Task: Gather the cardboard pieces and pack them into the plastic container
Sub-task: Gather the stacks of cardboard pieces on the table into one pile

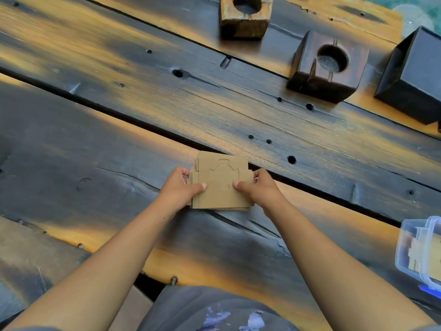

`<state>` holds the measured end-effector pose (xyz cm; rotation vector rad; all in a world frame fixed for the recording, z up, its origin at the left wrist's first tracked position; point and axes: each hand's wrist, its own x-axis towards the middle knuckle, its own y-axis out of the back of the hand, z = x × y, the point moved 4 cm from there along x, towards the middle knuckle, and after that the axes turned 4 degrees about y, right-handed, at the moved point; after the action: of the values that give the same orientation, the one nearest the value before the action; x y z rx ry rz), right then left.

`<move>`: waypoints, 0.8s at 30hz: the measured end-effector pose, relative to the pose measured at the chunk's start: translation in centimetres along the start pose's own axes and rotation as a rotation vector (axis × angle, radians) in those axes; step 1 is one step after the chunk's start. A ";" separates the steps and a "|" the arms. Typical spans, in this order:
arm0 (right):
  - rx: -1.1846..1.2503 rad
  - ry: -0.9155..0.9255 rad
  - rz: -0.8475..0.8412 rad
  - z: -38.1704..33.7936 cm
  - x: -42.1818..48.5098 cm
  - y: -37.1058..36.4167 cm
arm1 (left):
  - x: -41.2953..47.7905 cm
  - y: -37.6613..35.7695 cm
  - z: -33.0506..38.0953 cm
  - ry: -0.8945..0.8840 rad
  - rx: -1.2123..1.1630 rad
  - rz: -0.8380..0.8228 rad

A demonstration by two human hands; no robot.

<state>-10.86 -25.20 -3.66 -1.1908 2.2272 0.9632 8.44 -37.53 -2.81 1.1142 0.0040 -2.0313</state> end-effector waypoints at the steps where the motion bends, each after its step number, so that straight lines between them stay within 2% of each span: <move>1: -0.011 0.005 0.002 -0.3 0.6 0.0 | 0.7 0.0 0.2 0.002 0.013 -0.008; 13: -0.229 0.021 0.002 -0.4 3.5 -1.0 | 4.1 -1.1 -0.8 0.045 0.096 0.017; 16: -0.183 -0.006 -0.026 0.0 3.5 -0.5 | 4.1 -0.7 -1.2 0.069 0.067 -0.006; 20: 0.077 -0.127 -0.047 0.4 2.9 -0.4 | 3.8 -0.7 -1.0 0.084 0.014 0.004; 24: 0.056 -0.191 -0.059 0.5 2.0 -1.2 | 3.4 -1.7 -0.7 0.206 -0.198 -0.068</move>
<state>-10.90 -26.34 -5.70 -1.0858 2.0448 0.9438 6.80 -38.30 -6.24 1.2039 0.3451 -1.9188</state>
